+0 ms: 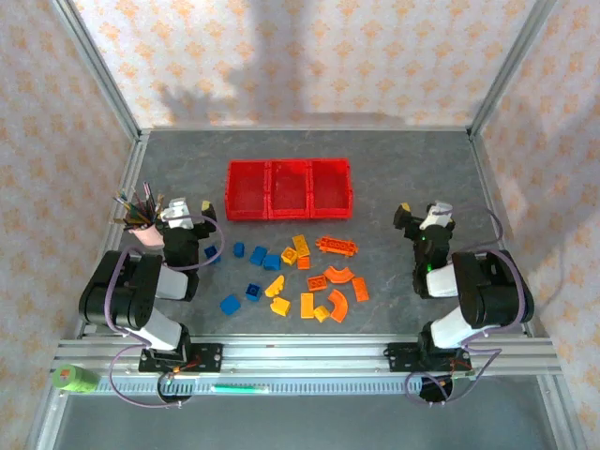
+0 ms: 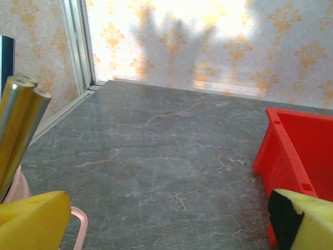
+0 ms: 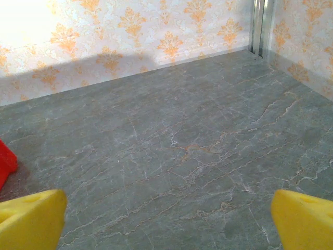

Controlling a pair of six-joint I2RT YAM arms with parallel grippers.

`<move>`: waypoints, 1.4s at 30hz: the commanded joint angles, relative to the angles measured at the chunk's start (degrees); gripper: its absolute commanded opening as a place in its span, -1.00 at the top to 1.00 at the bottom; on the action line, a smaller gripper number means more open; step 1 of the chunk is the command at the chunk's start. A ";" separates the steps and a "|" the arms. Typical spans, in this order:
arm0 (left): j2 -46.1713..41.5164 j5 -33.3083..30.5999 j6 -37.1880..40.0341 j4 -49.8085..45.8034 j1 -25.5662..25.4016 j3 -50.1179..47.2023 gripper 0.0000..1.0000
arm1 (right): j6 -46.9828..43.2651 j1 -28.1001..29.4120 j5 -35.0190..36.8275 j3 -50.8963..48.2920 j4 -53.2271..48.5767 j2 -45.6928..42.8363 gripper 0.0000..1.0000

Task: Sort the legos into containers by color
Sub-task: Pick up the lego from the center of the table.

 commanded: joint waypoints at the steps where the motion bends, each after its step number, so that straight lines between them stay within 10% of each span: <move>1: -0.05 -0.55 -0.38 2.14 0.53 0.16 -0.99 | -0.92 0.03 0.27 0.92 1.38 -0.47 -0.99; 42: -2.32 -1.20 -0.83 2.57 0.56 -1.06 -0.99 | -1.02 0.04 -0.12 1.71 -2.05 -3.17 -0.99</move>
